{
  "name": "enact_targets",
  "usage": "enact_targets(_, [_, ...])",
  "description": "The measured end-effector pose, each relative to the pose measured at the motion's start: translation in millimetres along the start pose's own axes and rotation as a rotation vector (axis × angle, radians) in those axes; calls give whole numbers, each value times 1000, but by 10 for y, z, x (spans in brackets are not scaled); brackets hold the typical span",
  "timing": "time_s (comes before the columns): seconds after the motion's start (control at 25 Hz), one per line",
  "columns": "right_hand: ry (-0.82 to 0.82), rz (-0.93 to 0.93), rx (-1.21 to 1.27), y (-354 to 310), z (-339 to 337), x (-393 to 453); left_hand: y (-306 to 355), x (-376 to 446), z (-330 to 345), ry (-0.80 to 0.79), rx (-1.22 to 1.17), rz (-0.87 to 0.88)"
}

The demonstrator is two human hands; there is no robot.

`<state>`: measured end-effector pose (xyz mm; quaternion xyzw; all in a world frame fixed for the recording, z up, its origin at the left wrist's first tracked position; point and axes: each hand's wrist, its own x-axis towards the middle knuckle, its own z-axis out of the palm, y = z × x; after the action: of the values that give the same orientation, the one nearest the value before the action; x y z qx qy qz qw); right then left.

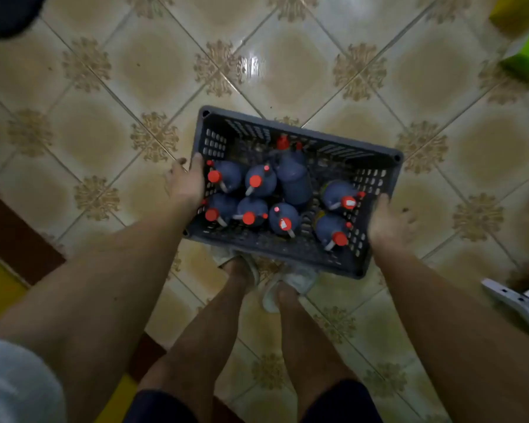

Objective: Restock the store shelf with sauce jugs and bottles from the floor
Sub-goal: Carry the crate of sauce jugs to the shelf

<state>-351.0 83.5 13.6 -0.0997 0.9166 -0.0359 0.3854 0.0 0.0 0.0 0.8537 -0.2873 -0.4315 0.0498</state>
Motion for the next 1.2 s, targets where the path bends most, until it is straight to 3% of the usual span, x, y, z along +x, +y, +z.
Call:
enact_targets(0.08, [44,71,16,80,188,334,-4,360,122,44,-18,-22])
enact_targets(0.2, [-83,147,364,301,412,728,-58,649,248,-14,-105,-3])
enact_targets(0.32, [-119,60,491,401,427,765,-115,682,281,8,-69,47])
enact_targets(0.48, [-6,-29,472,435,427,731,-120,713,196,-246,-118,12])
enact_targets(0.56, [-64,-17,470,380,398,708,-127,774,155,-347,-133,13])
enact_targets(0.8, [-151,-49,312,236,225,414,-116,636,-143,-430,-104,30])
enact_targets(1.0, [-121,-191,235,-600,-642,-548,248,-128,-1035,-459,-263,13])
enact_targets(1.2, [-108,-372,224,-1719,-2147,-2308,981,-1562,-2752,-376,-383,32])
